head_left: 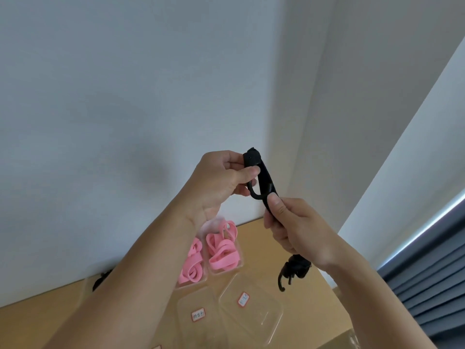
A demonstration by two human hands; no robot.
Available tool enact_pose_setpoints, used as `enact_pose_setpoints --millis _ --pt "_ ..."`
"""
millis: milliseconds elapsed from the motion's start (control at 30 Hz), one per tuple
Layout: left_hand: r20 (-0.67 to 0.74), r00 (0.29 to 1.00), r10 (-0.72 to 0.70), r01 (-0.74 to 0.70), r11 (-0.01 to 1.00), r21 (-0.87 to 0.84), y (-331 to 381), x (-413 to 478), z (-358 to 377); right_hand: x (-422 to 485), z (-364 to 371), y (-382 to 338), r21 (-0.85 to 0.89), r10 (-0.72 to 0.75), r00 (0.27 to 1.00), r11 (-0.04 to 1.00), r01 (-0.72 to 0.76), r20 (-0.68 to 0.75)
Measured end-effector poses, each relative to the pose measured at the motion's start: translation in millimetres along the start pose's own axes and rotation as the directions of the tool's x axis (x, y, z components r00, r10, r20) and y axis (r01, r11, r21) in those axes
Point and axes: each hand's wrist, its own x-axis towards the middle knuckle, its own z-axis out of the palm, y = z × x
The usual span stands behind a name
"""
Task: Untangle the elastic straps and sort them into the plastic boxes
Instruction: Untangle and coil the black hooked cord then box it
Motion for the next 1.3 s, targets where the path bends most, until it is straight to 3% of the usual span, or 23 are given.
enact_pose_setpoints --millis 100,200,300,367,433,533,667,767,867,967,1033,1200,1233,1300 --pt "0.041 0.998 -0.052 0.058 0.985 -0.161 -0.6 -2.7 0.2 7.5 12.7 2.6 -0.107 -0.04 0.999 0.994 0.039 -0.008" --pt "-0.007 0.999 -0.047 0.045 0.98 -0.194 -3.5 -1.5 -0.7 13.5 24.7 5.3 -0.115 -0.078 0.993 0.991 0.067 -0.09" --pt "-0.058 0.998 -0.029 0.016 0.977 -0.211 -3.2 -0.7 -5.8 14.2 26.6 3.7 0.203 -0.03 0.998 0.978 0.042 -0.062" --pt "-0.069 0.998 -0.005 -0.011 0.973 -0.231 -1.9 0.5 -8.6 14.7 26.1 0.1 0.448 0.014 1.0 0.894 -0.022 0.02" --pt "-0.084 0.996 0.024 -0.042 0.975 -0.22 0.0 2.8 -11.2 18.2 25.5 -1.7 0.539 0.01 0.999 0.842 -0.033 0.046" --pt "-0.103 0.993 0.053 -0.071 0.982 -0.176 2.3 6.0 -16.6 23.9 25.4 -3.9 0.529 -0.004 1.0 0.849 0.013 -0.018" --pt "-0.155 0.984 0.083 -0.094 0.993 -0.066 0.4 9.9 -19.6 29.1 31.2 -6.0 0.308 -0.007 0.989 0.95 0.054 -0.151" --pt "-0.167 0.984 0.063 -0.082 0.991 -0.105 -1.9 10.2 -20.1 28.4 38.2 -7.5 -0.044 -0.181 0.956 0.983 0.176 -0.229" --pt "-0.167 0.985 0.038 -0.065 0.986 -0.155 -3.8 9.1 -21.8 26.7 42.9 -0.6 -0.47 -0.383 0.88 0.854 0.223 -0.279" --pt "-0.171 0.985 0.028 -0.058 0.984 -0.17 -4.8 7.4 -23.1 31.5 44.4 4.4 -0.646 -0.499 0.785 0.744 0.171 -0.367" --pt "-0.172 0.985 0.023 -0.052 0.984 -0.168 -5.5 6.2 -22.8 33.8 44.8 8.8 -0.679 -0.525 0.771 0.714 0.168 -0.361" --pt "-0.177 0.984 0.021 -0.052 0.983 -0.174 -6.7 5.6 -22.0 29.6 49.7 10.5 -0.51 -0.398 0.858 0.837 0.195 -0.324" --pt "-0.171 0.985 0.022 -0.053 0.983 -0.178 -6.3 4.7 -22.2 29.2 50.0 8.5 -0.376 -0.359 0.876 0.898 0.229 -0.323" --pt "-0.164 0.986 0.023 -0.055 0.98 -0.191 -5.1 2.9 -22.6 30.6 47.1 4.4 0.061 -0.172 0.93 0.978 0.202 -0.325"
